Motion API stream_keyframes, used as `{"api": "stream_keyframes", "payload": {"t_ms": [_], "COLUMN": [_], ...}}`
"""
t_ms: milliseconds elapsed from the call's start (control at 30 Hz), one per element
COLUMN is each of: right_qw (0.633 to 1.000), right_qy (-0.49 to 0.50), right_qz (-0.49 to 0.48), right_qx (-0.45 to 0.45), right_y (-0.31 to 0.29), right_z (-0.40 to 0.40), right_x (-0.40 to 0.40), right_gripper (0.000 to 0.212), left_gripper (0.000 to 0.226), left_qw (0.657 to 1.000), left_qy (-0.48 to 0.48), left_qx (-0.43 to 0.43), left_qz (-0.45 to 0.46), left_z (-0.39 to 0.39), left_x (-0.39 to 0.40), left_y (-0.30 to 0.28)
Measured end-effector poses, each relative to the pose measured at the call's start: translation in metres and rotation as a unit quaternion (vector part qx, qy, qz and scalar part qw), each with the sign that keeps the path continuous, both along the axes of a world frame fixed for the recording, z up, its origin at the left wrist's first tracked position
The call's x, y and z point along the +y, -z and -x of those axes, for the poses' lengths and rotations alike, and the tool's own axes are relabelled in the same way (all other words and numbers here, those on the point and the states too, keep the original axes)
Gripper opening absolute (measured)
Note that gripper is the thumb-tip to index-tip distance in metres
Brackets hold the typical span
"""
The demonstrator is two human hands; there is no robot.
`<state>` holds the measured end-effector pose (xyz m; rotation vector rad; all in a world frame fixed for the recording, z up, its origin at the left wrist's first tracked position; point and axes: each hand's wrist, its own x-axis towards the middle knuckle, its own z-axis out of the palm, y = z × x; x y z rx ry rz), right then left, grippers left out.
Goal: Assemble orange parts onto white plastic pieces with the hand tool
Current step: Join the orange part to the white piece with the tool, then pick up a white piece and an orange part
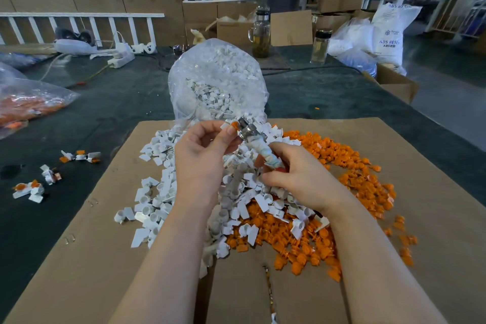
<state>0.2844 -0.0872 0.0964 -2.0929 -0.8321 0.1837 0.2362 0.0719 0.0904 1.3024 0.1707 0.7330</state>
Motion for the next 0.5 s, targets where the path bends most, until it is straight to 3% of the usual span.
{"api": "stream_keyframes", "payload": {"t_ms": [500], "right_qw": [0.999], "right_qy": [0.010], "right_qz": [0.017], "right_qx": [-0.040], "right_y": [0.0041], "right_z": [0.0020], "right_x": [0.0041], "right_gripper": [0.008], "left_gripper": [0.016], "left_qw": [0.999], "left_qy": [0.032], "left_qx": [-0.015], "left_qz": [0.011], "left_z": [0.0002], "left_x": [0.0044], "left_y": [0.0019]}}
